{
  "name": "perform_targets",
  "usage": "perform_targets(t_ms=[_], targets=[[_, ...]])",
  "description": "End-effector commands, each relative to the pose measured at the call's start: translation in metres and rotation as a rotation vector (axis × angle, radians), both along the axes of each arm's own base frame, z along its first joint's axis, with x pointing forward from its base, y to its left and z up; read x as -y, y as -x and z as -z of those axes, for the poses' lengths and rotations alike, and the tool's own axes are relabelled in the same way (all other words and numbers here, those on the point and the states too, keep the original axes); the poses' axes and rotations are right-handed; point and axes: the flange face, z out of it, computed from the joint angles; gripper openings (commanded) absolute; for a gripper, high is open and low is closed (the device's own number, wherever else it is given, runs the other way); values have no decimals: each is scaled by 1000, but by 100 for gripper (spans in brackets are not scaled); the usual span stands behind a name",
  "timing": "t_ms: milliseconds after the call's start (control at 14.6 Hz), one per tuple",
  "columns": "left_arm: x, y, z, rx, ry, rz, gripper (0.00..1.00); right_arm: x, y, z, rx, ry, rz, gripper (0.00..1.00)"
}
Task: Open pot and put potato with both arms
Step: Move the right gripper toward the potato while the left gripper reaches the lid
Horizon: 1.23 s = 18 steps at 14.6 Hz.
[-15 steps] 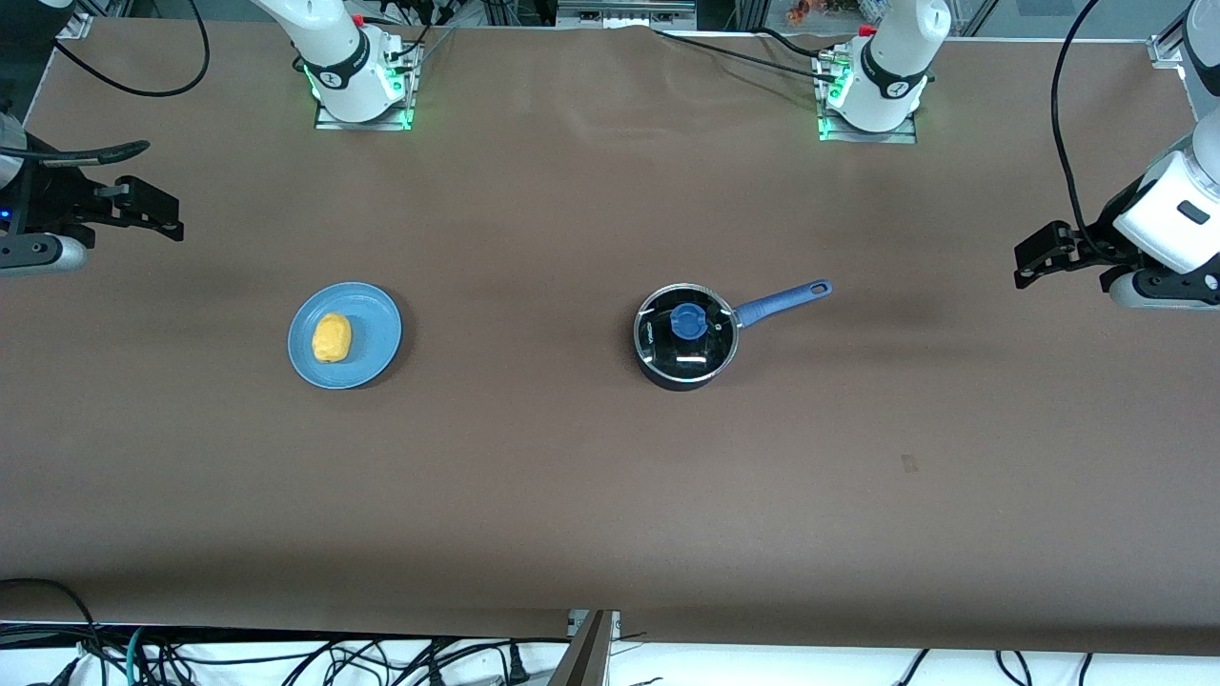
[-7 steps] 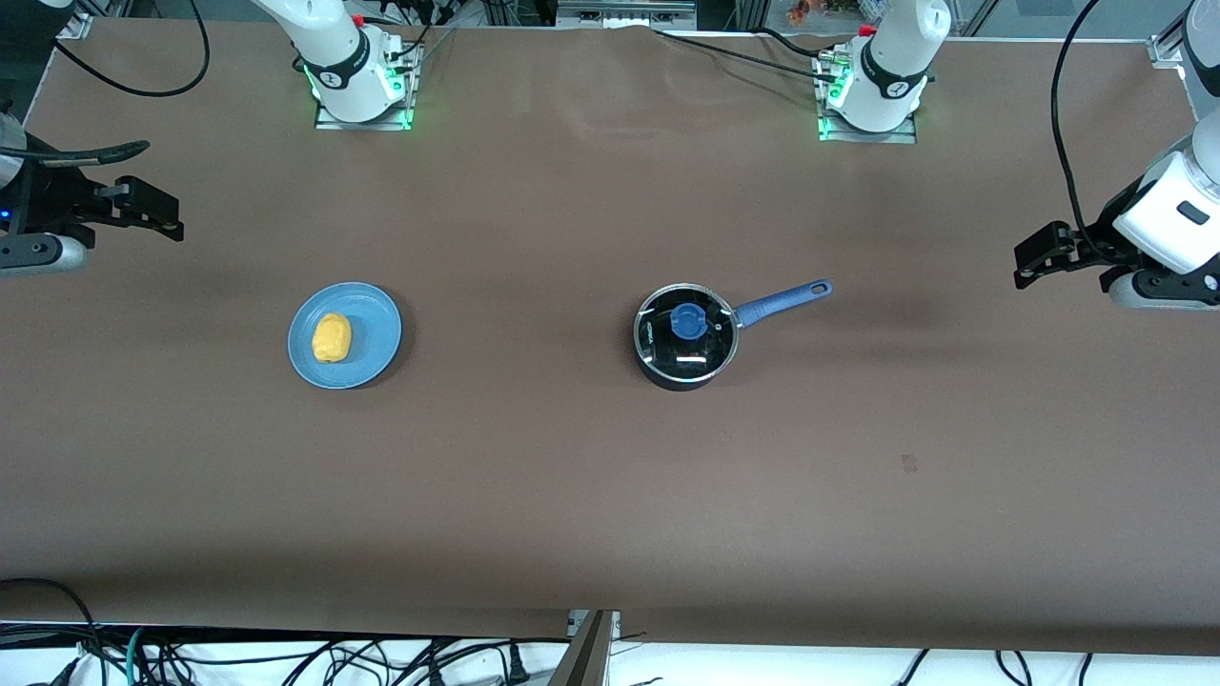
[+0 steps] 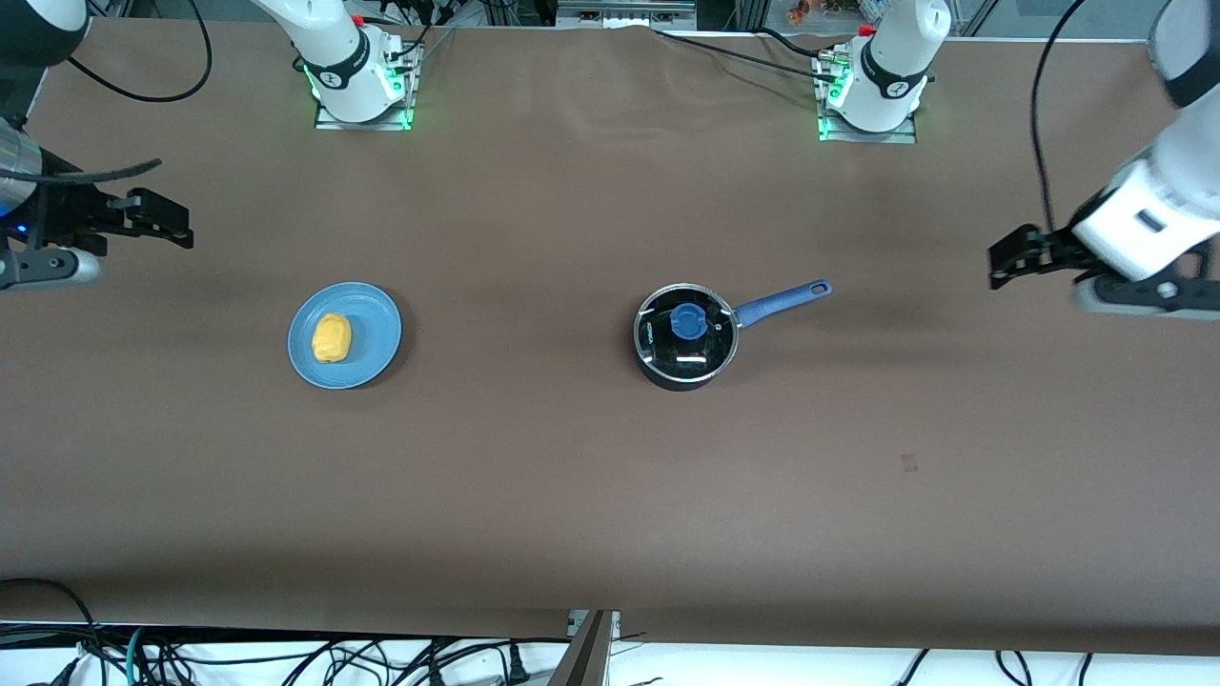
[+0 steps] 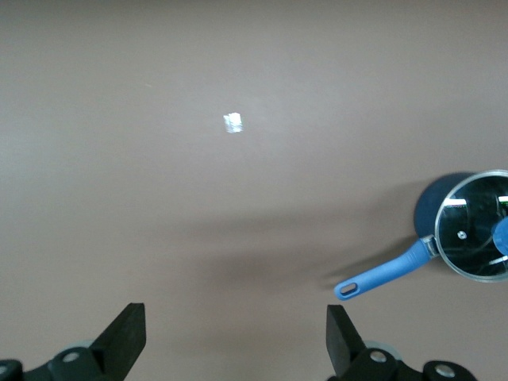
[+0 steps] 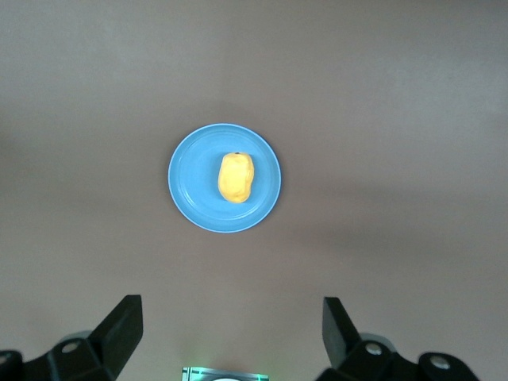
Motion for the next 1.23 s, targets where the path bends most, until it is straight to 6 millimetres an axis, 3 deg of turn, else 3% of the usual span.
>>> perform_targets(t_ms=[0,137,205,342,479,616,753,958,1163], targets=[[15,-10,9,-17,-26,38,100,1,-6,7,-11,-13,9,100],[17,-9,15,-39,-27,43,100,5,-8,11,-17,-8,14,100],[18,-11,31,-71,-31,46,100,4,-8,13,-22,-1,12,100],[13,-26,95,-203,-34,44,100,0,-12,23,-38,18,4,100],[19,-23,91,-210,-33,43,100,4,-24,52,-80,19,11,100],[48,-17,86,-217,25,3,100,6,-34,72,-81,20,15,100],[67,-8,94,-276,91,-102,100,3,-46,113,-134,24,16,100],[129,-1,107,-281,131,-145,100,2,-60,170,-139,26,23,100],[189,9,129,-261,124,-211,100,-1,-56,236,-89,27,17,100]])
